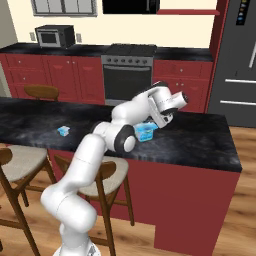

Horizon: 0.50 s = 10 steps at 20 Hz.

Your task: Stack the yogurt containers by placing the smaller containers on top of the larger containers.

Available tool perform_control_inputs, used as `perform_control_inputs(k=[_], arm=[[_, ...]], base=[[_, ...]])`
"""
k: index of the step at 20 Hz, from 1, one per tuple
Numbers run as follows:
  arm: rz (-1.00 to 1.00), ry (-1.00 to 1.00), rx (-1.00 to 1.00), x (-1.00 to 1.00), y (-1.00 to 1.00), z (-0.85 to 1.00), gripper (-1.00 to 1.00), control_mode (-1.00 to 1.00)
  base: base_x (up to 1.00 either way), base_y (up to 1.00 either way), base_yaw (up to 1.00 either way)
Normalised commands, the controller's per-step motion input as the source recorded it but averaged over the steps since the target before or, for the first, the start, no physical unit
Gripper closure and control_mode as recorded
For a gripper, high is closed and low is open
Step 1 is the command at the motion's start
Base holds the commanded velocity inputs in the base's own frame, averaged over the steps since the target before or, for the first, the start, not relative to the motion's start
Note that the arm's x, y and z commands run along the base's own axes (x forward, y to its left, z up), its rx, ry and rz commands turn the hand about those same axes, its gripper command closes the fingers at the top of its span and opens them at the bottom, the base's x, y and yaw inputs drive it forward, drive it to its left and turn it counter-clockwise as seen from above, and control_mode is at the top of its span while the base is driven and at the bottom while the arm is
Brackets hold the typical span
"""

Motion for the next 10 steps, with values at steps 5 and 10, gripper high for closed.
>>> perform_control_inputs(k=[5, 10], arm=[[0.00, 0.00, 0.00, -0.04, -0.02, 0.00, -1.00, -1.00], [0.00, 0.00, 0.00, -0.43, -0.07, 0.08, -1.00, -1.00]], base=[[0.00, 0.00, 0.00], [0.00, 0.00, 0.00]])
